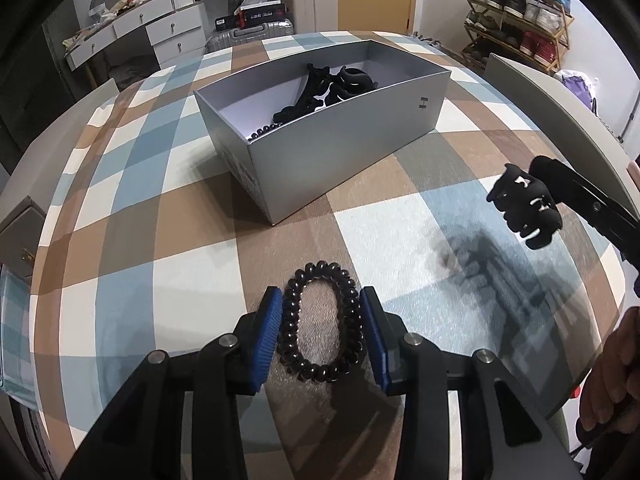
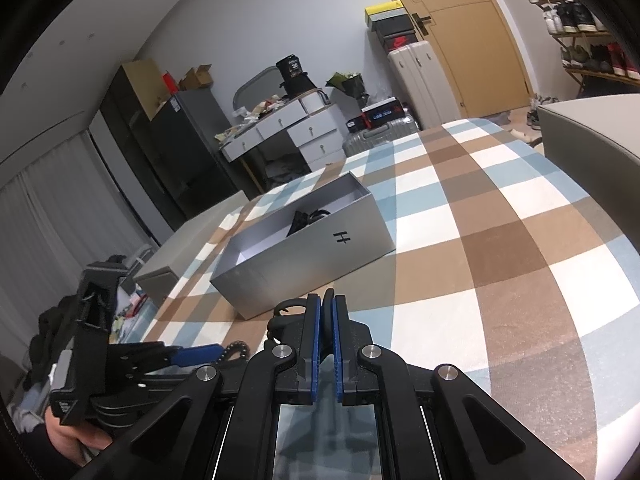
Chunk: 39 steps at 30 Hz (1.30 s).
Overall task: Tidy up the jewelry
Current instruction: 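Grasp the black coiled bracelet with the left tool while the right tool grasps a black claw clip, then carry the bracelet and claw clip into the grey box and open both tools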
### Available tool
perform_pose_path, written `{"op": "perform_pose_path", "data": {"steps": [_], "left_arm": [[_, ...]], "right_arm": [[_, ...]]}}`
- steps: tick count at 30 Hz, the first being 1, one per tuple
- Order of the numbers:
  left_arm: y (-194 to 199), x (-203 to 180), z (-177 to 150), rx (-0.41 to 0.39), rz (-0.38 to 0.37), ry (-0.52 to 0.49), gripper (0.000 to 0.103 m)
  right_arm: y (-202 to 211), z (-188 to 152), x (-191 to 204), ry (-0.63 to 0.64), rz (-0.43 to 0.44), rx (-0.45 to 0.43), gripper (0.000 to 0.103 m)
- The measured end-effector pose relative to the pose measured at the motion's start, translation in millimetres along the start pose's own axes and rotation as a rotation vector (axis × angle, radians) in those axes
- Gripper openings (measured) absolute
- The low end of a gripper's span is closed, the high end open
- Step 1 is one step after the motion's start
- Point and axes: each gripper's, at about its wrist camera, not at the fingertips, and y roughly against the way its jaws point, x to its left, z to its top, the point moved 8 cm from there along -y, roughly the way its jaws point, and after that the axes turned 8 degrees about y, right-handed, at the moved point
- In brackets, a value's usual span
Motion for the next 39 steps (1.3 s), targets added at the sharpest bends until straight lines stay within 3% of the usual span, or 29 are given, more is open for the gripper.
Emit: {"op": "perform_pose_path", "data": {"steps": [11, 23, 32, 39], "left_arm": [[20.4, 4.9, 9.3, -0.035, -0.089, 0.049, 0.03], [66.8, 14.5, 57.1, -0.185, -0.173, 0.069, 0.03], [69.1, 16.8, 109.6, -0.237, -0.223, 0.044, 0.03], [36.6, 19.3, 132.9, -0.211, -0.266, 0.08, 0.03]], "right_arm": [[-2.6, 4.9, 7.8, 0.027, -0.001, 0.012, 0.005], [-6.2, 48.9, 25.7, 0.058, 0.017, -0.019, 0.005], [-28.7, 94.9, 39.1, 0.096, 0.024, -0.035, 0.005], [-57.0, 116.2, 34.3, 0.113, 0.016, -0.034, 0.005]]}}
